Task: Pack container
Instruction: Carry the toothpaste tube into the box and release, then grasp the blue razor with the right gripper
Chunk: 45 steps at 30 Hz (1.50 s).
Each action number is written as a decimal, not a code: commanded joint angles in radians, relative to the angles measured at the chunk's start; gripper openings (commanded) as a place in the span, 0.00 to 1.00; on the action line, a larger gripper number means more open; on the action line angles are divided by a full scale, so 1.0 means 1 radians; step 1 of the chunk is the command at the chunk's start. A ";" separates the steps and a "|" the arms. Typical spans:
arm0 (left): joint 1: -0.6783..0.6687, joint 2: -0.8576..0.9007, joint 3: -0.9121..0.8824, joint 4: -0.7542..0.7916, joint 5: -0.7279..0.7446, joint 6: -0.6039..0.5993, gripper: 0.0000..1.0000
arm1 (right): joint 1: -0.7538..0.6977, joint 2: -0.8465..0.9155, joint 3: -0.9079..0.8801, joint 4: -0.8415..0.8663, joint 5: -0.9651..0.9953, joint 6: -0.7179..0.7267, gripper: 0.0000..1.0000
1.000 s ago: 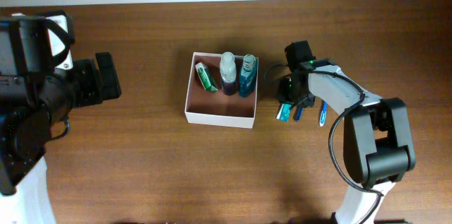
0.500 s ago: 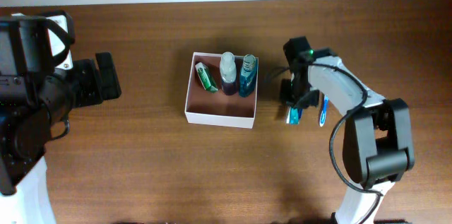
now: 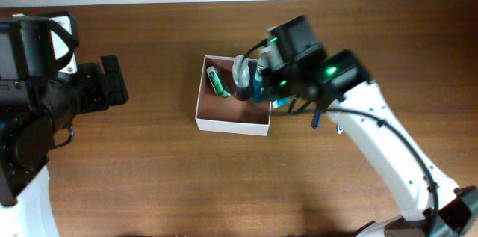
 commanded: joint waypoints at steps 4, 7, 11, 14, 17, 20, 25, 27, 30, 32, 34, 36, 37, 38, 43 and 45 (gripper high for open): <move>0.003 -0.011 0.007 0.000 -0.007 0.002 0.99 | 0.124 0.126 -0.013 0.057 0.009 -0.392 0.04; 0.003 -0.011 0.007 0.000 -0.007 0.002 0.99 | 0.140 0.207 -0.013 0.100 0.009 -0.499 0.04; 0.003 -0.011 0.007 0.000 -0.007 0.002 0.99 | 0.137 0.300 -0.013 0.123 0.010 -0.689 0.04; 0.003 -0.011 0.007 0.000 -0.007 0.002 0.99 | 0.135 0.331 -0.013 0.132 0.010 -0.727 0.04; 0.003 -0.011 0.007 0.001 -0.007 0.002 1.00 | 0.139 0.324 -0.006 0.125 0.000 -0.711 0.41; 0.003 -0.011 0.007 0.000 -0.007 0.002 0.99 | 0.147 0.282 0.034 0.056 -0.057 -0.637 0.40; 0.003 -0.011 0.007 0.000 -0.007 0.002 0.99 | 0.119 0.176 0.098 -0.024 -0.067 -0.375 0.36; 0.003 -0.011 0.007 0.000 -0.007 0.002 0.99 | 0.087 0.123 0.100 -0.045 -0.067 -0.277 0.36; 0.003 -0.011 0.007 0.000 -0.007 0.002 0.99 | 0.011 0.069 0.100 -0.089 -0.066 -0.158 0.36; 0.003 -0.011 0.007 0.000 -0.007 0.002 0.99 | -0.052 0.059 0.100 -0.132 -0.067 -0.083 0.36; 0.003 -0.011 0.007 0.000 -0.007 0.002 0.99 | -0.119 0.064 0.096 -0.167 -0.067 -0.013 0.36; 0.003 -0.011 0.007 0.000 -0.007 0.002 1.00 | -0.178 0.077 0.080 -0.172 -0.066 0.023 0.36; 0.003 -0.011 0.007 0.000 -0.007 0.002 0.99 | -0.209 0.085 0.068 -0.165 -0.066 0.038 0.36; 0.003 -0.011 0.007 0.000 -0.007 0.002 0.99 | -0.238 0.095 0.052 -0.153 -0.066 0.052 0.36; 0.003 -0.011 0.007 0.000 -0.007 0.002 0.99 | -0.367 0.161 -0.066 -0.048 -0.063 0.134 0.41; 0.003 -0.011 0.007 0.000 -0.007 0.002 0.99 | -0.407 0.195 -0.127 0.010 -0.063 0.168 0.42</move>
